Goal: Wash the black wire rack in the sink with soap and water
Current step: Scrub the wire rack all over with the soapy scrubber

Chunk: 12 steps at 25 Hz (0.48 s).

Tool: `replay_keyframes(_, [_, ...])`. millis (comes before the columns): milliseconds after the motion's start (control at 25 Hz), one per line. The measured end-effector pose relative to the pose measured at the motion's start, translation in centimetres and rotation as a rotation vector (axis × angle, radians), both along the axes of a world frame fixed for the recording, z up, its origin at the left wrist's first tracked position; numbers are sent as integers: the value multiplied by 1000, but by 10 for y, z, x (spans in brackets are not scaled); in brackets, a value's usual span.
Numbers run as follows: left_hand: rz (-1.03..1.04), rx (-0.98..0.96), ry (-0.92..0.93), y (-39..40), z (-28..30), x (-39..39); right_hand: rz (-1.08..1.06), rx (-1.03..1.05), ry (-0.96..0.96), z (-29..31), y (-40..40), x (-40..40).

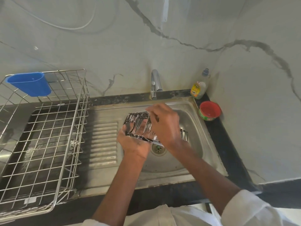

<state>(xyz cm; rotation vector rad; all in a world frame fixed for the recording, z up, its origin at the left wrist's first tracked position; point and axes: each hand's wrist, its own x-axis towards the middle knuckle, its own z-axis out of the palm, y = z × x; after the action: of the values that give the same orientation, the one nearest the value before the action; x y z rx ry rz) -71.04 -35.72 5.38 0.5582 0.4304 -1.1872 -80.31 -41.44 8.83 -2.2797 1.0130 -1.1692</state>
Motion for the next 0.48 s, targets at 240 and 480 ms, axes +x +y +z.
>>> replay_keyframes(240, [-31,58,-94,-3,4,-3,183,-135,237,9,1,-20])
replay_keyframes(480, [-24,117,-129,-8,1,1,293,-62,210,-2,8,-1])
